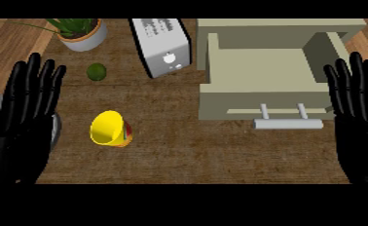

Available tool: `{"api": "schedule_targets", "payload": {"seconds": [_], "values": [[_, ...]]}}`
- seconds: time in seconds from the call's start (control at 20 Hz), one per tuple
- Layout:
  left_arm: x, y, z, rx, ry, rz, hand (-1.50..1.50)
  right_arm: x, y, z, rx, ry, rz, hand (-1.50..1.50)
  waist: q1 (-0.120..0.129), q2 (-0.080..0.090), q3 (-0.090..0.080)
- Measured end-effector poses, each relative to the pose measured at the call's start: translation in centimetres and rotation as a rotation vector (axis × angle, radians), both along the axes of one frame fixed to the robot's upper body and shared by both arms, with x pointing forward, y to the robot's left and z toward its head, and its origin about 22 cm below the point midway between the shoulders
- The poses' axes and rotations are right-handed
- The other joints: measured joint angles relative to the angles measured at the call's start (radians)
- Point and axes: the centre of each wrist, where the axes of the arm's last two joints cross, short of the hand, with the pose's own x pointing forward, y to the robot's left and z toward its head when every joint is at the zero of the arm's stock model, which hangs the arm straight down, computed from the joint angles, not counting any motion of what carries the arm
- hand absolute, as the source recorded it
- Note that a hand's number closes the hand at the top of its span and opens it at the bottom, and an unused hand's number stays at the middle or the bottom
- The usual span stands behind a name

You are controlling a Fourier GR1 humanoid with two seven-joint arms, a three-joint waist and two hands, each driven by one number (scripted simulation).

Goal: Pick up the cup, place it into the drawer and close the drawer

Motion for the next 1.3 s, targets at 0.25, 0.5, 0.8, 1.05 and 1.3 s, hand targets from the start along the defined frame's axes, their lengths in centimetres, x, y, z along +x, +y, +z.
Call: {"api": "schedule_targets", "payload": {"seconds": [0.25, 0.5, 0.8, 1.05, 1.3], "values": [[0.0, -0.9, -0.7, 0.011, -0.001, 0.021, -1.50, -0.2, 0.4, 0.2, -0.021, 0.007, 0.032, -1.50, 0.001, -0.001, -0.009], [-0.5, -1.5, -1.3, -0.090, 0.075, 0.011, -1.50, 0.3, 0.6, -0.1, 0.001, 0.062, 0.109, -1.50, 0.003, -0.001, -0.011], [-0.3, -2.2, -1.7, -0.144, 0.111, 0.013, -1.50, 1.0, 0.7, 0.5, 0.021, 0.080, 0.138, -1.50, 0.002, -0.001, -0.012], [1.0, -2.3, -1.4, -0.159, 0.118, 0.008, -1.50, 1.4, 1.5, 0.0, 0.020, 0.083, 0.143, -1.50, 0.001, -0.001, -0.012], [1.2, -2.6, -2.5, -0.167, 0.137, 0.022, -1.50, 1.8, 0.8, 0.2, 0.028, 0.082, 0.151, -1.50, 0.001, -0.001, -0.012]]}}
